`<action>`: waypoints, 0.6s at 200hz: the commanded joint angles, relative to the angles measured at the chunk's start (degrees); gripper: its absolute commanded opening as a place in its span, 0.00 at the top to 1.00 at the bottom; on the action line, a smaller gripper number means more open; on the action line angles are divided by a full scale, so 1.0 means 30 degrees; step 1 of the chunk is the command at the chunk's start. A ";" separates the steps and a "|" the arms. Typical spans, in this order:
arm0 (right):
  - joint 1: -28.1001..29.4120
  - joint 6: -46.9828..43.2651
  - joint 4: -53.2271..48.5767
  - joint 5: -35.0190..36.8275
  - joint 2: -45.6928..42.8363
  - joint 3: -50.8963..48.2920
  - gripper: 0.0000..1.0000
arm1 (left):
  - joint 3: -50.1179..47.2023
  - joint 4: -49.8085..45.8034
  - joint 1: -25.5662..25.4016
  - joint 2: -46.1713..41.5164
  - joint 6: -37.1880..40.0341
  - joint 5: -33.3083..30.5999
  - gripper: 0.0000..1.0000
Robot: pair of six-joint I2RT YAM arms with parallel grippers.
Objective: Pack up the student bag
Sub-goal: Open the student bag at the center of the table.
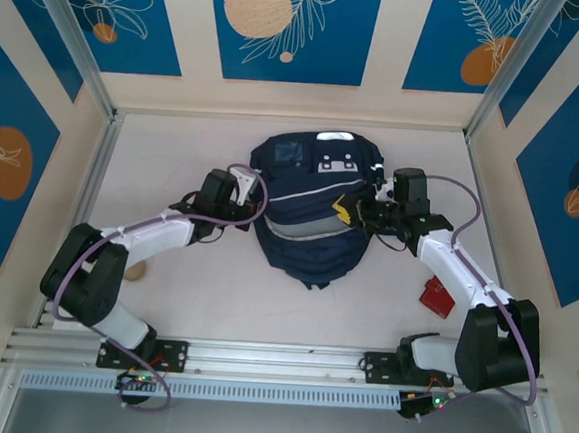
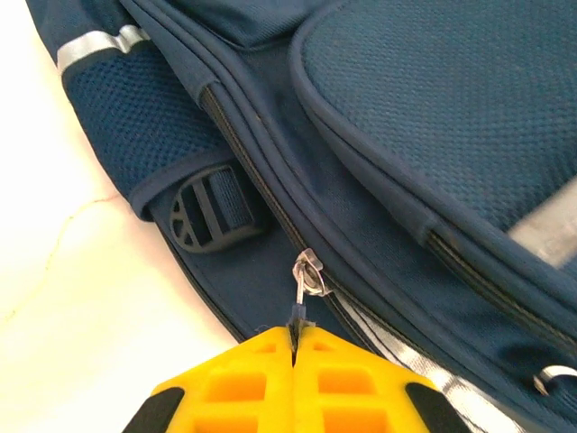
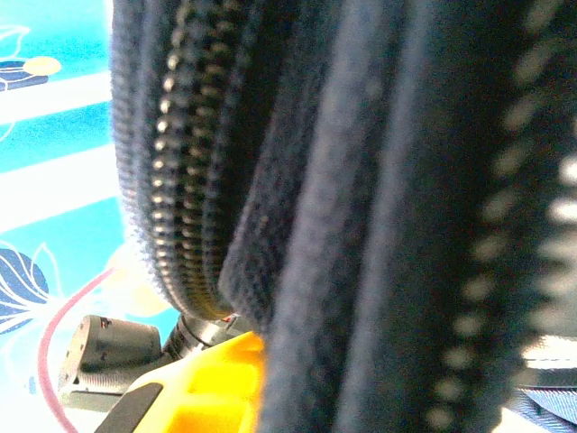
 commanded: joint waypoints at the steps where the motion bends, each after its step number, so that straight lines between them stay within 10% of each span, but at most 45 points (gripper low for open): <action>1: -0.0341 -0.0691 0.0125 -0.0847 0.0010 0.0881 0.94 | 0.1086 -0.0015 0.0798 0.0738 0.0769 -0.0051 1.00; 101: -0.0105 -0.0431 0.1044 -0.1077 0.1030 0.0635 0.94 | 0.4513 -0.0982 0.1894 0.3831 -0.1383 -0.1126 1.00; 120: 0.0411 -0.0413 0.1624 -0.0977 0.1647 0.0647 0.94 | 0.4165 -0.1595 0.2160 0.3030 -0.2443 -0.1633 0.81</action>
